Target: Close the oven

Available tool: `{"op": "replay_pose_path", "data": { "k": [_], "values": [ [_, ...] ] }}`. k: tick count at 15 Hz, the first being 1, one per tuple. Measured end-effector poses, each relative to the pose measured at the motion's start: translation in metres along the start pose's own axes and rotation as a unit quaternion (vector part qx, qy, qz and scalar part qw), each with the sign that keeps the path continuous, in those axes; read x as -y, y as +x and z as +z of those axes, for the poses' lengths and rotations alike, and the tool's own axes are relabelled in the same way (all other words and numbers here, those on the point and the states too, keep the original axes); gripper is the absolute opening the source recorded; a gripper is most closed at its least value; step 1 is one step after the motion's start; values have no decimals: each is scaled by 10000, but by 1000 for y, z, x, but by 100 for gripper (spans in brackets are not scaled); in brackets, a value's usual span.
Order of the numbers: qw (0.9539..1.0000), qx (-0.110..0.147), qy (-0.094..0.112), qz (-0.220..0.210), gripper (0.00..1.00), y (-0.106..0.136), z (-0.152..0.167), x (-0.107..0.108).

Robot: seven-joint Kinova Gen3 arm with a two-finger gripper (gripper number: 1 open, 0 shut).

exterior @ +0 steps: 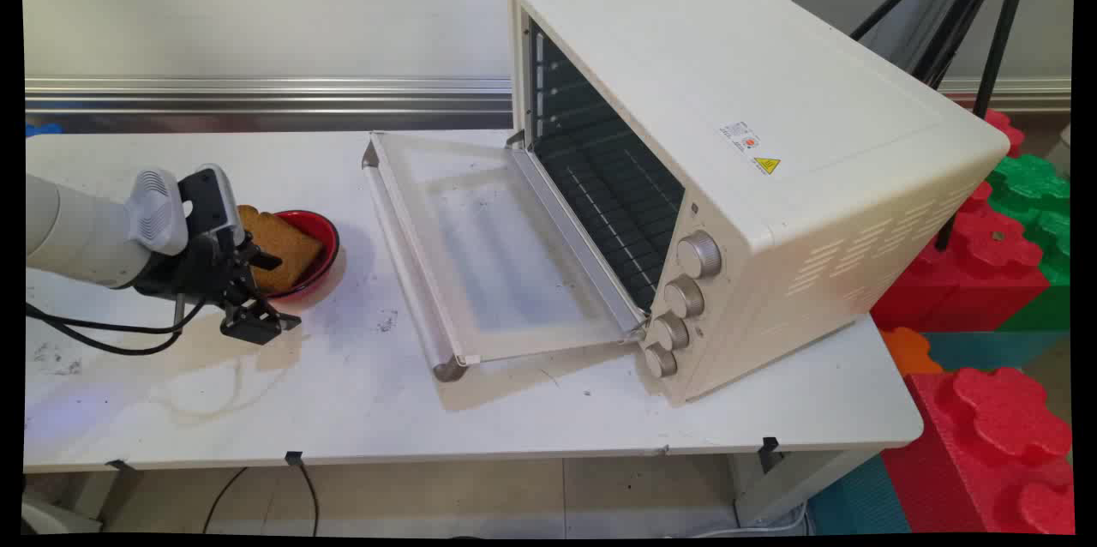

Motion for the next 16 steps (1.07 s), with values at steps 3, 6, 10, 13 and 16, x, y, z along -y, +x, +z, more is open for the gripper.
{"op": "replay_pose_path", "data": {
  "k": [3, 6, 10, 13, 16],
  "values": [
    [10000, -65, -56, 33, 100, 3, -10, 2],
    [9997, -142, -159, 84, 100, 8, -24, 4],
    [9991, -235, -316, 137, 100, 13, -50, 13],
    [9985, -308, -424, 159, 100, 15, -66, 22],
    [9978, -389, -507, 165, 100, 19, -75, 28]
  ]
}}
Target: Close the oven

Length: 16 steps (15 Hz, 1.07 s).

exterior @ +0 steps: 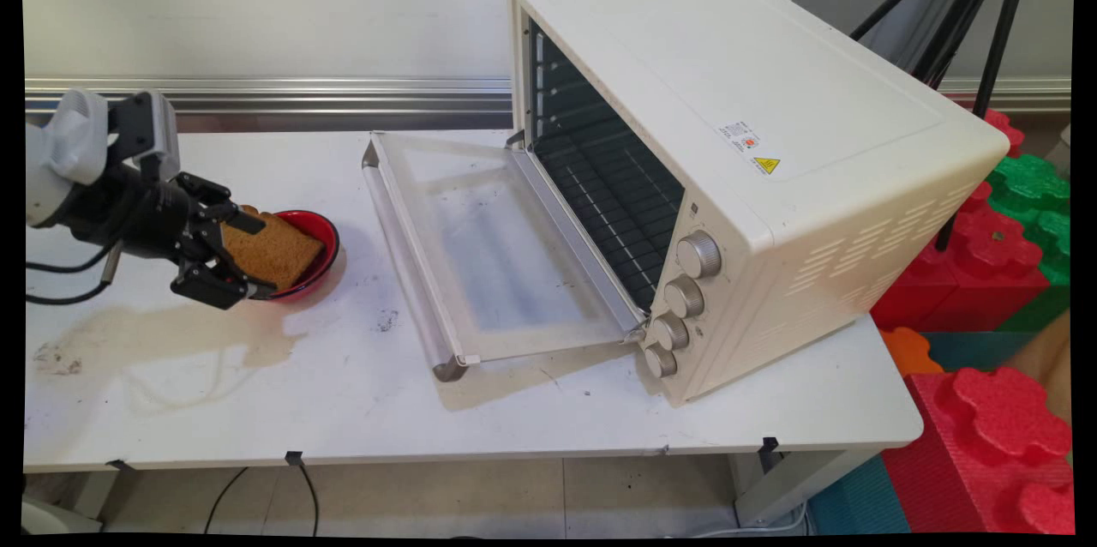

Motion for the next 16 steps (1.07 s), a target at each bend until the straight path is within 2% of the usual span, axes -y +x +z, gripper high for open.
{"op": "replay_pose_path", "data": {
  "k": [7, 16],
  "values": [
    [9998, -144, -107, -52, 100, 12, 0, 9],
    [9993, -257, -210, -150, 100, 19, 37, 8]
  ]
}}
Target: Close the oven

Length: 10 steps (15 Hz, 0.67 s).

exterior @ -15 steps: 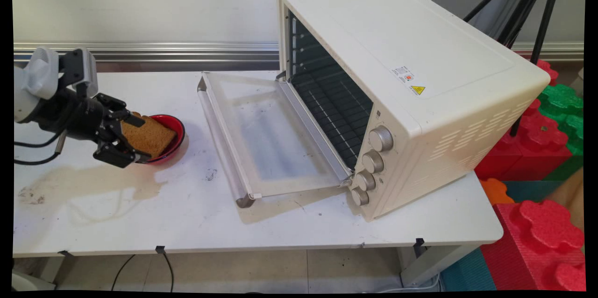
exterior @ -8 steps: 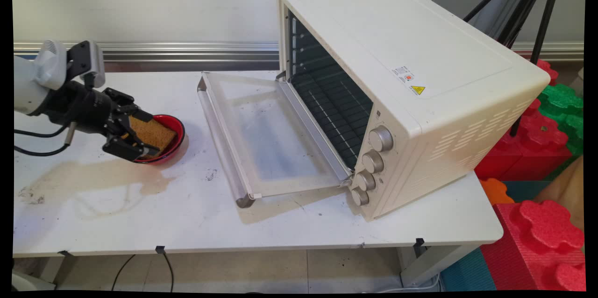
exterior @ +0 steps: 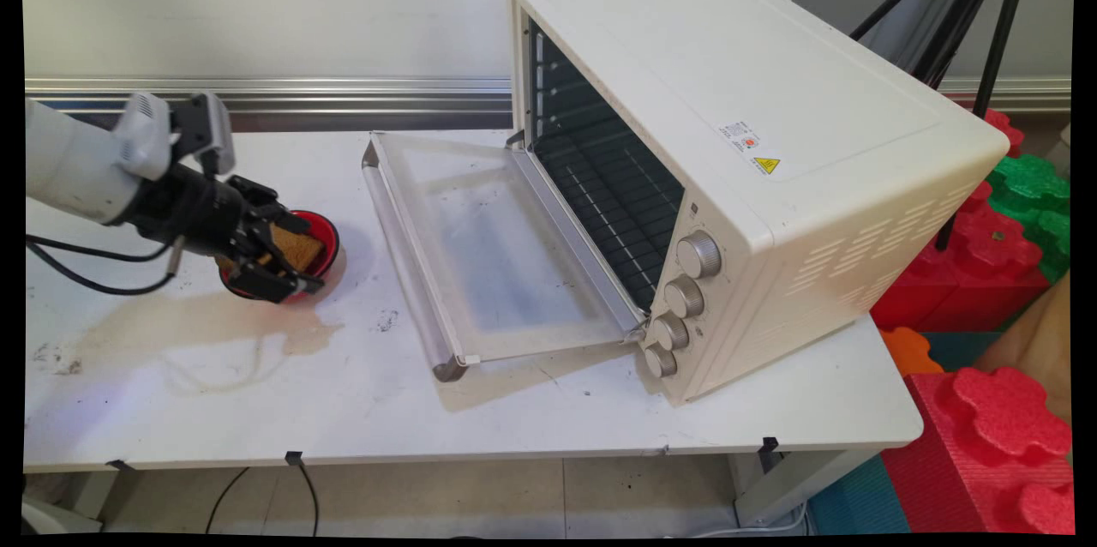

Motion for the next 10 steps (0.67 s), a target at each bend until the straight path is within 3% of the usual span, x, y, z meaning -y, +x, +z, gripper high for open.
{"op": "replay_pose_path", "data": {
  "k": [10],
  "values": [
    [9999, -89, -124, 43, 100, 6, 53, -1]
  ]
}}
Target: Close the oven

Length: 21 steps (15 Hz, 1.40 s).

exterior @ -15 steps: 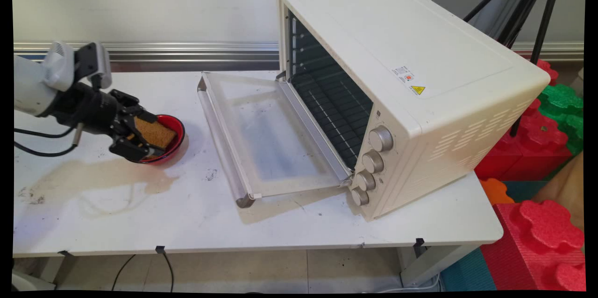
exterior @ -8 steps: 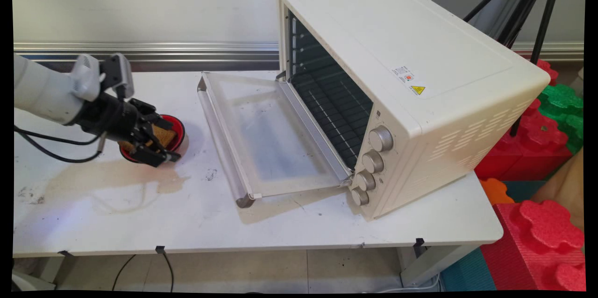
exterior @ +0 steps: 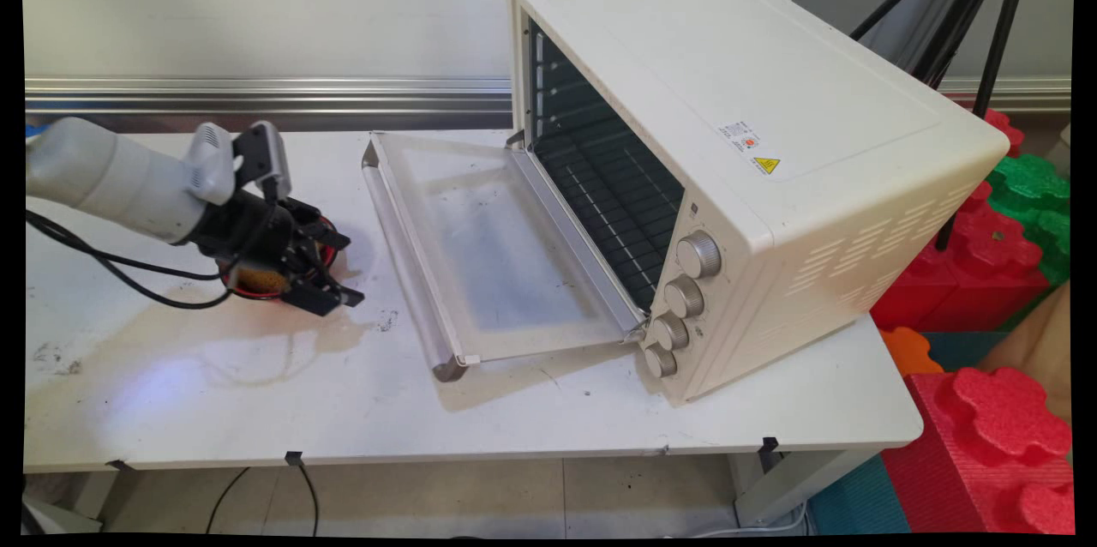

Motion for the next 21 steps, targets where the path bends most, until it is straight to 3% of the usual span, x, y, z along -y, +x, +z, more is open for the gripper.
{"op": "replay_pose_path", "data": {
  "k": [2, 3, 21],
  "values": [
    [10000, -18, -11, 14, 100, 1, 8, 0],
    [10000, -29, -15, 19, 0, 2, 13, -1],
    [9993, -357, -26, -49, 0, 30, 46, -3]
  ]
}}
